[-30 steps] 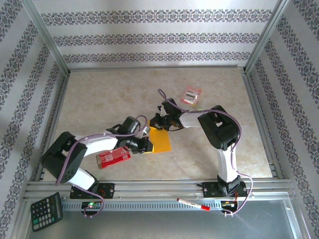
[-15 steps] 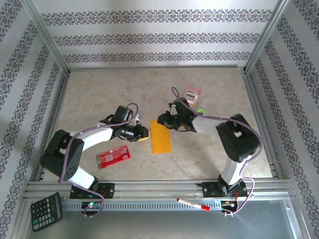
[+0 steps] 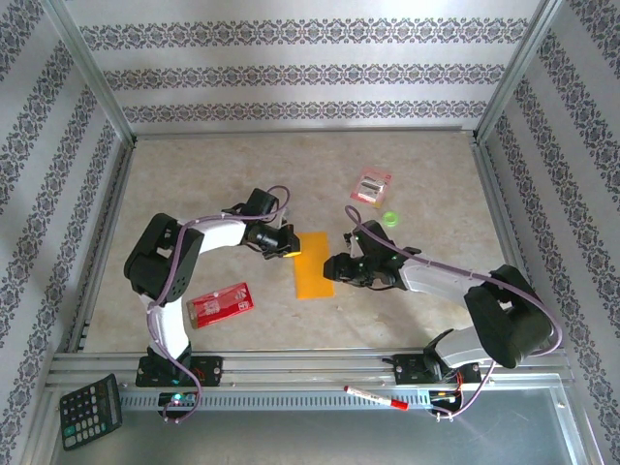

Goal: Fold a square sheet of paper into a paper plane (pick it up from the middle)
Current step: First fold in half a square sheet of paper at the center of the table.

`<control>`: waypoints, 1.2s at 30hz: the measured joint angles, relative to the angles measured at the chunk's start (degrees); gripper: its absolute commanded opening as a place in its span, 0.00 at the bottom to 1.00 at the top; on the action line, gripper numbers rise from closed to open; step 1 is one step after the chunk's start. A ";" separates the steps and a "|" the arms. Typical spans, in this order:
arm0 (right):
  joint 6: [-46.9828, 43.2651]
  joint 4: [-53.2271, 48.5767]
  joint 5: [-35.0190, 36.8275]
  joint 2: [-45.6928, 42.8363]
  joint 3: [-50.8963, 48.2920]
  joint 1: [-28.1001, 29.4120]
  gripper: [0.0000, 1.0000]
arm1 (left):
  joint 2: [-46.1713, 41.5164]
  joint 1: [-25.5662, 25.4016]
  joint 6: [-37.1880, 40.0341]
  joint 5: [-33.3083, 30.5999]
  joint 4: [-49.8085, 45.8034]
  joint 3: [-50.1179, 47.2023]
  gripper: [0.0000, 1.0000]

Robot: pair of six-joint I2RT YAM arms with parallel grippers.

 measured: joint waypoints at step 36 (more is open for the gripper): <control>8.90 2.29 5.33 2.05 -2.95 9.33 0.47 | 3.63 0.04 5.62 -0.55 -2.67 2.99 0.00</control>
